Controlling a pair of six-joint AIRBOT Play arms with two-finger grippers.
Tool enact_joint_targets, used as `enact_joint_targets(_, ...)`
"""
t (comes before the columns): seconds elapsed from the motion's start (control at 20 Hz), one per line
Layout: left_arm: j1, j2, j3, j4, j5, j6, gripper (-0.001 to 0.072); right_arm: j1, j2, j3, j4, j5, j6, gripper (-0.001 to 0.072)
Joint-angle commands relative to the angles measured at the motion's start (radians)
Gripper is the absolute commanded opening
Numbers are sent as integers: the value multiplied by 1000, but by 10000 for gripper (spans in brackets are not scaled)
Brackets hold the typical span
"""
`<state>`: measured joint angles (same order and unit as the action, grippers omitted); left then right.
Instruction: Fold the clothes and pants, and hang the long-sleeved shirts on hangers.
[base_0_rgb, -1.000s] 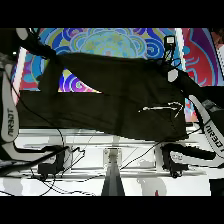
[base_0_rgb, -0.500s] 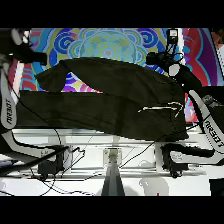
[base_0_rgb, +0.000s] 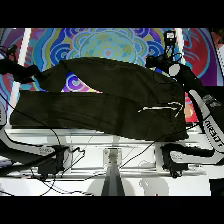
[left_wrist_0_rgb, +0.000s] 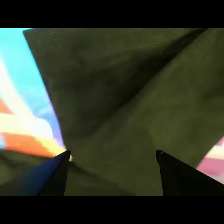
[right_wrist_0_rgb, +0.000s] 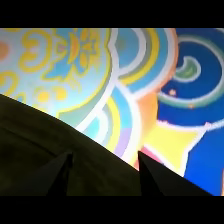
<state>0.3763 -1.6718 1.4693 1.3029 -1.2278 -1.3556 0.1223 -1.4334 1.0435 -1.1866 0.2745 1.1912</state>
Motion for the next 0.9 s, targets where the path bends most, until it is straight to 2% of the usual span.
enact_joint_targets(0.0,-10,-53,-15,-30,39,89,575,0,0,1,-3,6,0,455)
enact_joint_targets(0.15,-26,-109,-15,-18,39,108,570,0,0,1,-3,6,0,455)
enact_joint_targets(0.25,-31,-131,-15,-19,34,128,386,0,0,1,-3,6,0,455)
enact_joint_targets(0.35,-32,-136,-15,-18,31,156,278,0,0,1,-3,6,0,455)
enact_joint_targets(0.45,-32,-134,-11,-18,27,160,14,0,0,1,-3,8,0,455)
enact_joint_targets(0.65,-31,-97,65,-18,27,172,16,0,0,1,-3,11,0,455)
enact_joint_targets(0.85,-29,-40,293,-18,67,223,16,0,3,2,-3,-2,0,454)
